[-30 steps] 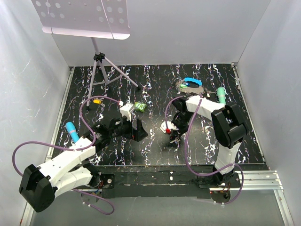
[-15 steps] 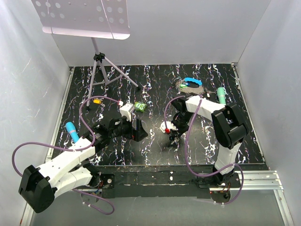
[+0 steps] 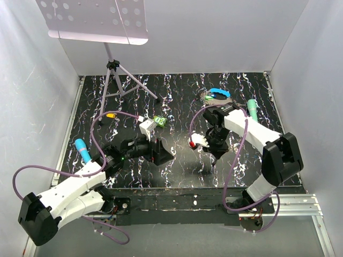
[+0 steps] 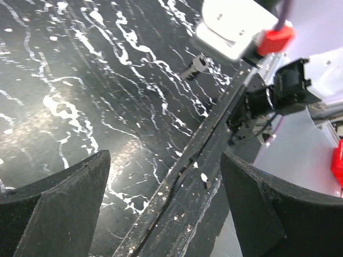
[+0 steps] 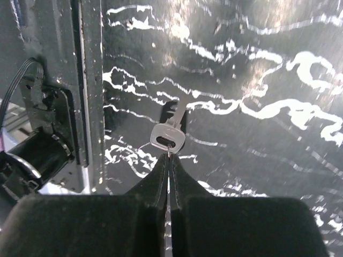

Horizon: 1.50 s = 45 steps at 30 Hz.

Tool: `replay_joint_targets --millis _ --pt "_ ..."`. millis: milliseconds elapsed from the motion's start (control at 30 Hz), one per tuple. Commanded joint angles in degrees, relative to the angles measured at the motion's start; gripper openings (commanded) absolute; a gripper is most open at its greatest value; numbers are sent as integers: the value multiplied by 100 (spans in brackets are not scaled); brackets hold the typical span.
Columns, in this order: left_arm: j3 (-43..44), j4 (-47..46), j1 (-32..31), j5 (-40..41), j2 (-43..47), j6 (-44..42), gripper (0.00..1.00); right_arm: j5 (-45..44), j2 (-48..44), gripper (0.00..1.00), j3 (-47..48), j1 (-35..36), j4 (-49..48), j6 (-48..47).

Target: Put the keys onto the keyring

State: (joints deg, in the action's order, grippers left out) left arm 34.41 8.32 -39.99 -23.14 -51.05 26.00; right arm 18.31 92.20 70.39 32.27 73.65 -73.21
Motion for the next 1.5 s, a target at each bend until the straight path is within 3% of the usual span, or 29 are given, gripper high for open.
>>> replay_joint_targets --millis 0,233,467,667,1100,1467 --pt "-58 -453 -377 -271 42 -7 82 -853 -238 1 -86 16 1142 1220" --pt "-145 -454 -563 -104 147 116 81 -1461 595 1 -413 16 844 2248" --pt "-347 29 -563 301 955 133 82 -1348 1685 1 360 16 695 2750" --pt "-392 73 -572 406 1114 169 82 -1215 2407 1 1011 104 616 3163" --pt "-409 118 -580 468 1176 160 82 -1092 2786 1 1372 174 414 3577" --pt "-418 170 -572 477 1229 195 82 -838 2706 14 1407 174 326 3656"
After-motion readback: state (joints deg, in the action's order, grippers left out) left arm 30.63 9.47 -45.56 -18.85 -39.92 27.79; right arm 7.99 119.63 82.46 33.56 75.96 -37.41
